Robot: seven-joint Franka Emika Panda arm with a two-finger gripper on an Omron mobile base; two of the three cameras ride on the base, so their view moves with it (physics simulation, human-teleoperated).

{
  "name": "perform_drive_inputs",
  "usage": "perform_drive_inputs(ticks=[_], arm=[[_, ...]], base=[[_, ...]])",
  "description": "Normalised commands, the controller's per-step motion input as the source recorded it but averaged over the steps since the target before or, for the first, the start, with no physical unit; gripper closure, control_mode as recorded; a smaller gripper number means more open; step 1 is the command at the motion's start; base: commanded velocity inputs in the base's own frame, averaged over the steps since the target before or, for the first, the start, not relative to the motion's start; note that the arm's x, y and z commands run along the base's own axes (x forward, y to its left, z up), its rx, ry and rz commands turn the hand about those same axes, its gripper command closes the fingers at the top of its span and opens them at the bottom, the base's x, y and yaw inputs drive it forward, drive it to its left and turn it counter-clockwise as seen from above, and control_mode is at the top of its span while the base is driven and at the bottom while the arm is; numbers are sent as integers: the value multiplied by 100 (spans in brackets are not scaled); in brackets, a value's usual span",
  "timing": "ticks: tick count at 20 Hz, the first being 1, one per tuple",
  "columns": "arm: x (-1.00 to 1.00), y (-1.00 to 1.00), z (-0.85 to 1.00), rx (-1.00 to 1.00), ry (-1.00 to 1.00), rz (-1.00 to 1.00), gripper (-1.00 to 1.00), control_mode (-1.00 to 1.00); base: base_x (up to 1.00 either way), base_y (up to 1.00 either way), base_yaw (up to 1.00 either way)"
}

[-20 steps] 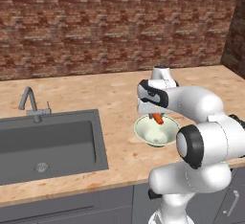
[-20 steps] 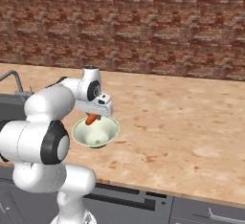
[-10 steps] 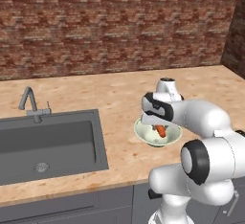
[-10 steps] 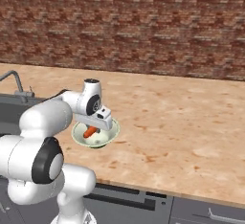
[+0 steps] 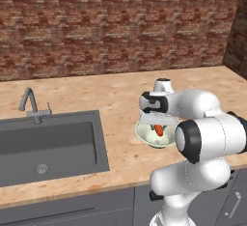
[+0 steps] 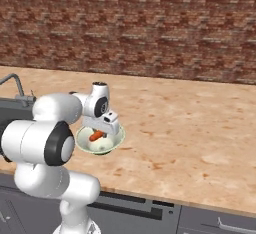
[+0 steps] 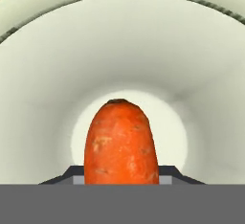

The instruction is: Pick the lemons from the cabinet and place them in one bowl. Pick the carrot from the sink and place it in the other bowl.

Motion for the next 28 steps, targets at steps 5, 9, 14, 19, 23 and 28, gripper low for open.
perform_drive_inputs(ticks=[5,9,14,19,23,28], arm=[[22,-1,0,0,10,-1,100,-100],[13,-1,-11,0,0,0,100,-100],[0,0,-35,0,0,0,100,-100],[0,0,-28,0,0,0,100,-100],[-11,0,0,0,0,0,100,-100],[0,0,0,0,0,0,100,-100]], base=[[0,0,0],[0,0,0],[0,0,0],[0,0,0],[0,0,0],[0,0,0]])
